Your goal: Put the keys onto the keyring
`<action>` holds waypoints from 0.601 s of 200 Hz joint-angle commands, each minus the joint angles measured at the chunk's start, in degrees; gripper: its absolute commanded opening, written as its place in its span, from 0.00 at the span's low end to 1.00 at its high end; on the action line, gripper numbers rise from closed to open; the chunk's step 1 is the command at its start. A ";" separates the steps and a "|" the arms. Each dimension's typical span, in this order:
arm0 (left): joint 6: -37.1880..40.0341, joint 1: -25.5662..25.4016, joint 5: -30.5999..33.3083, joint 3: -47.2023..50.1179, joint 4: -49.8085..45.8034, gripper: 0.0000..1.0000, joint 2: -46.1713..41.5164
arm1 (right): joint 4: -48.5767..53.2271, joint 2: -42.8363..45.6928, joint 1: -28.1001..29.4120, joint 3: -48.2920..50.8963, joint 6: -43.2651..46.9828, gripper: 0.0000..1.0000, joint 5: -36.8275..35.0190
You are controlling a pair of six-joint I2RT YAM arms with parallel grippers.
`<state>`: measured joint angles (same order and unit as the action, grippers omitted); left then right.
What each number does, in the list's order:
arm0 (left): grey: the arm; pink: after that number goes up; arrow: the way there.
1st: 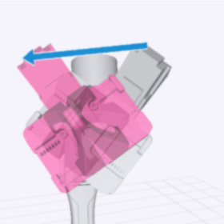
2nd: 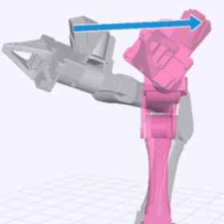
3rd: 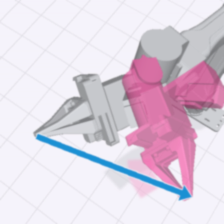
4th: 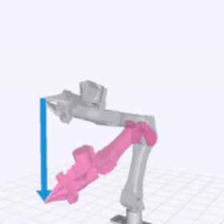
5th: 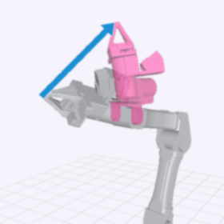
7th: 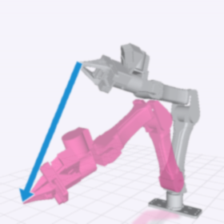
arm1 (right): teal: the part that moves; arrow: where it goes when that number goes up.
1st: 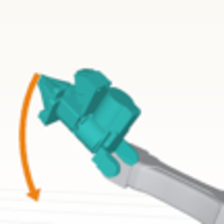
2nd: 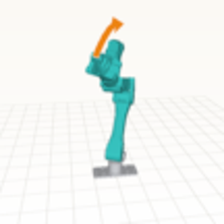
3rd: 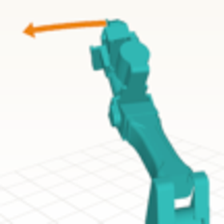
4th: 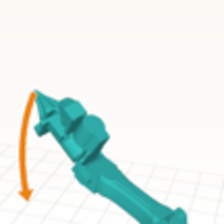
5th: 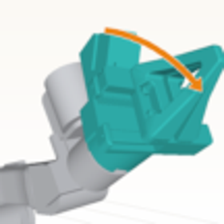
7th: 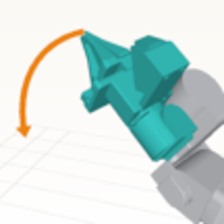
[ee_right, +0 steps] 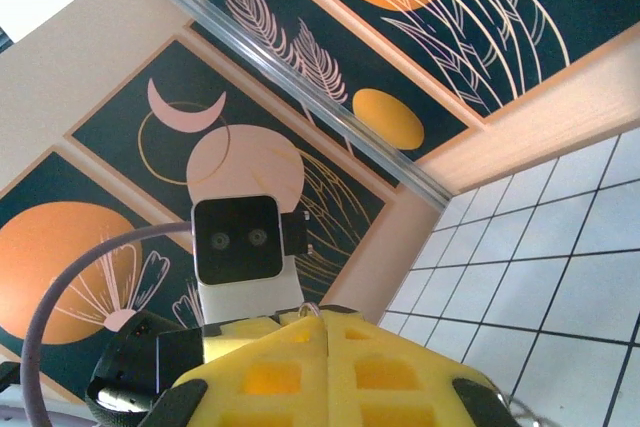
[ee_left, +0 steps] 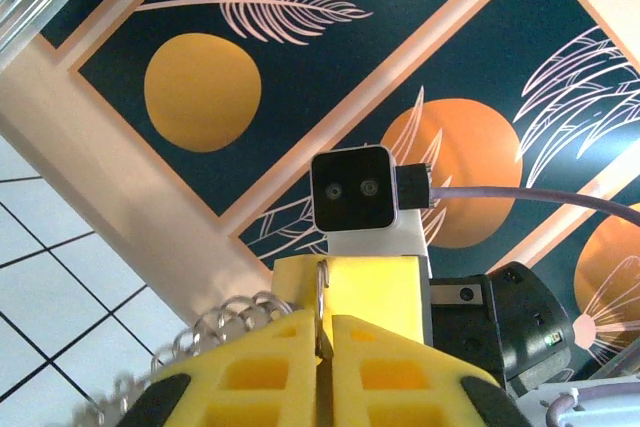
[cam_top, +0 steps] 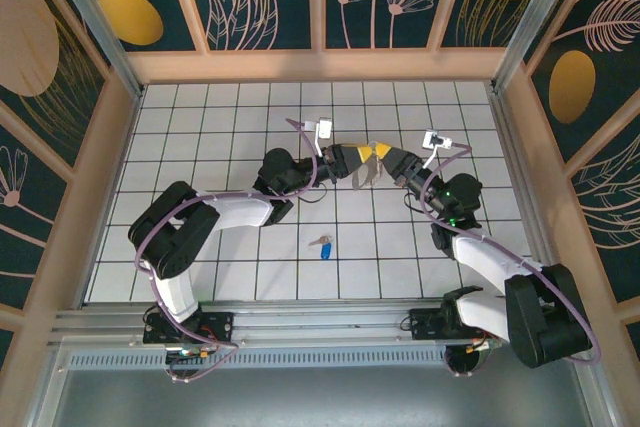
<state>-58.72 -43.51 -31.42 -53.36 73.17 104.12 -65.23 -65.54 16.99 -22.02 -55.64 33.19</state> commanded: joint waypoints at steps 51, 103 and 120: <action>-1.68 -0.70 -0.76 -0.69 7.92 0.00 1.32 | -3.46 -0.27 0.57 -1.53 0.22 0.00 -0.50; -2.01 -0.70 -0.40 -1.27 8.44 0.13 1.82 | -3.32 -0.38 0.92 -1.79 0.62 0.00 0.47; -2.06 -0.68 -0.55 -1.48 8.57 0.10 2.09 | -3.10 -0.22 0.95 -1.73 0.87 0.00 0.52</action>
<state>-60.73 -43.57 -31.16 -53.36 77.38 105.56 -65.82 -65.80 17.32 -22.11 -55.61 32.99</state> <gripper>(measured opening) 0.129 0.049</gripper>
